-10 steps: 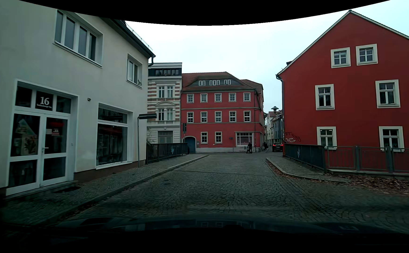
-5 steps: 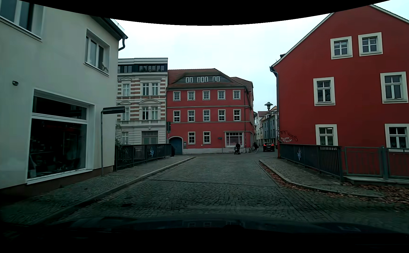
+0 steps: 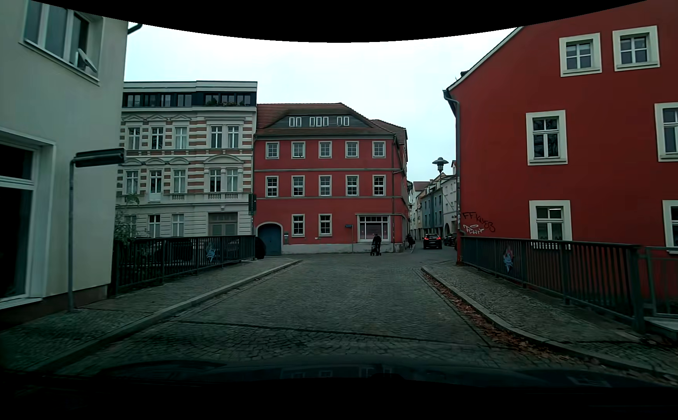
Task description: Follow the waypoints while adhering to traffic rules and regulations
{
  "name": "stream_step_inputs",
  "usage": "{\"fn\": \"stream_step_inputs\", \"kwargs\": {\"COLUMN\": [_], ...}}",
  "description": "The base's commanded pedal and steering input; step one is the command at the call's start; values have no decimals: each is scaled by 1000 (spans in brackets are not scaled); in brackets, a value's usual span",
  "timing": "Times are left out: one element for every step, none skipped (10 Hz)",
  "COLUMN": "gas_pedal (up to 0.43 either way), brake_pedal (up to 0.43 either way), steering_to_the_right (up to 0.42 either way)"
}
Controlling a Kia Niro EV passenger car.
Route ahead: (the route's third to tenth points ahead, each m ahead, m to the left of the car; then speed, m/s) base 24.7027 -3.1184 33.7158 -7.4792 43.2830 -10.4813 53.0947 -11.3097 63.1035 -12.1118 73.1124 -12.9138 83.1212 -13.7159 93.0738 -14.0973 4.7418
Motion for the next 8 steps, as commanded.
{"fn": "stream_step_inputs", "kwargs": {"gas_pedal": [87,87,87,87,87,87,79,59], "brake_pedal": [0,0,0,0,0,0,0,0], "steering_to_the_right": [43,29,17,10,5,3,1,-2]}}
